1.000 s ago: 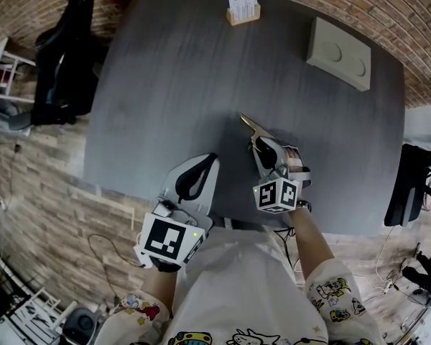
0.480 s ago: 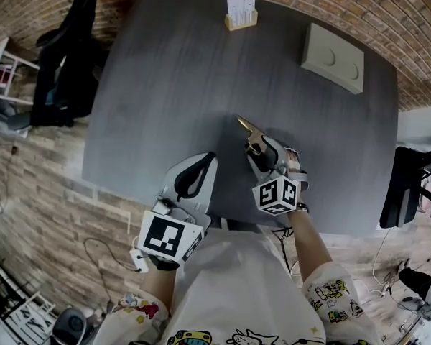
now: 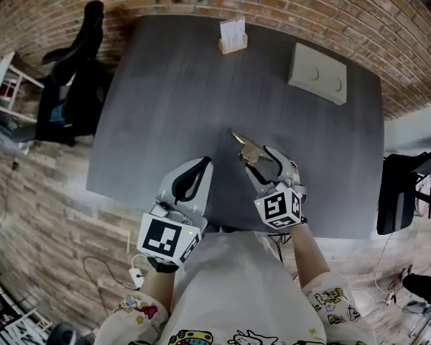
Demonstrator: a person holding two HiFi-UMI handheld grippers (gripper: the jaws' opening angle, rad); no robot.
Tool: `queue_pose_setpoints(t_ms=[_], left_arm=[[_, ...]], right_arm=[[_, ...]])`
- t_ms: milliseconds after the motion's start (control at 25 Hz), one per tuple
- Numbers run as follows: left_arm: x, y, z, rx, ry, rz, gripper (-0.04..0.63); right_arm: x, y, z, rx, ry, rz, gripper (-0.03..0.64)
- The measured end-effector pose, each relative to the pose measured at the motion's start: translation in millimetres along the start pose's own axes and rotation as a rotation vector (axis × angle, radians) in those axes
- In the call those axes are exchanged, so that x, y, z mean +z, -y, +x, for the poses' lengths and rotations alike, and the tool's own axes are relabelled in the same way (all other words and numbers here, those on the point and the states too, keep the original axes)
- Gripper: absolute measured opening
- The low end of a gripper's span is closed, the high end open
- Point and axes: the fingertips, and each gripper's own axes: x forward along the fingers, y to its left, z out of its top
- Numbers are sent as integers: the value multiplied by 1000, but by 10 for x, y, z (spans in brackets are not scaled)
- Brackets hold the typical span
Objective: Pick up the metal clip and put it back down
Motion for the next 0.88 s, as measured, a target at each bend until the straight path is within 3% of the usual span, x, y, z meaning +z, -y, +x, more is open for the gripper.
queue_pose_setpoints(t_ms=[400, 880], left_arm=[[214, 162, -92, -28, 59, 44, 0], [414, 504, 42, -137, 100, 100, 0]], right_arm=[[538, 409, -602, -108, 174, 164, 272], [853, 851, -1547, -221, 392, 425, 132]])
